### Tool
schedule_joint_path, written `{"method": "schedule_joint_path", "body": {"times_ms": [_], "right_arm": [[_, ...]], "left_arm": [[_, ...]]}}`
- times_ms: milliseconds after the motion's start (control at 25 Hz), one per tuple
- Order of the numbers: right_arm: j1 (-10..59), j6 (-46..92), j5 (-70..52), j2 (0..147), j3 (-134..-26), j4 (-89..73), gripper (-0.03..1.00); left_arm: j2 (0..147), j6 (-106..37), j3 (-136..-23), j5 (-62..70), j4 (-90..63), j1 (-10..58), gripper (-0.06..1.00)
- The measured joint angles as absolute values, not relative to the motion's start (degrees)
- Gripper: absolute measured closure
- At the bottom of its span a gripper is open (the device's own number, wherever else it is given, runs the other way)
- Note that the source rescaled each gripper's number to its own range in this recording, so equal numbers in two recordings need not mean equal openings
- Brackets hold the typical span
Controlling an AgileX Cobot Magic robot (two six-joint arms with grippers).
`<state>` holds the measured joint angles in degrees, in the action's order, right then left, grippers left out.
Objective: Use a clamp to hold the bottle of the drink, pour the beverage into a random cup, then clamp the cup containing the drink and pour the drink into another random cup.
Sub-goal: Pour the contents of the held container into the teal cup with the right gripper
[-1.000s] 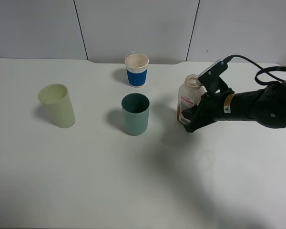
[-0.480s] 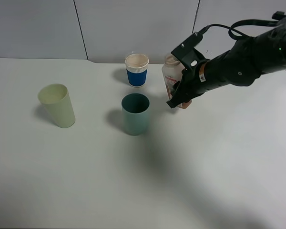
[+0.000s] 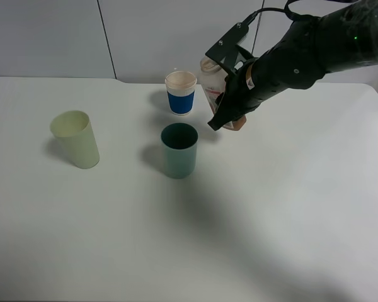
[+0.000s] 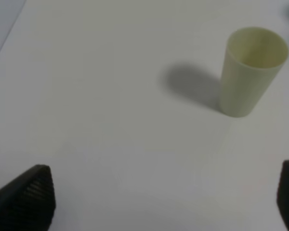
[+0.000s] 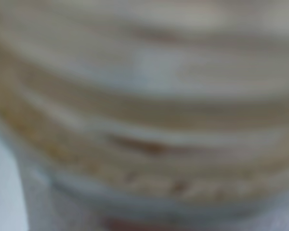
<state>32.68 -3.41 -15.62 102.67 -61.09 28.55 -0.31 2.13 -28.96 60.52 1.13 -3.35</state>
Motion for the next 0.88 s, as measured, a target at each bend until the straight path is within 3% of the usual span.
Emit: {"method": "schedule_joint_path", "body": {"times_ms": [880], "right_arm": [[39.0,9.9,-34.2,102.7,-67.7,32.0,0.95]], "left_arm": [[-0.3,2.1,-29.0,60.5,1.1,-3.3,0.18]]}}
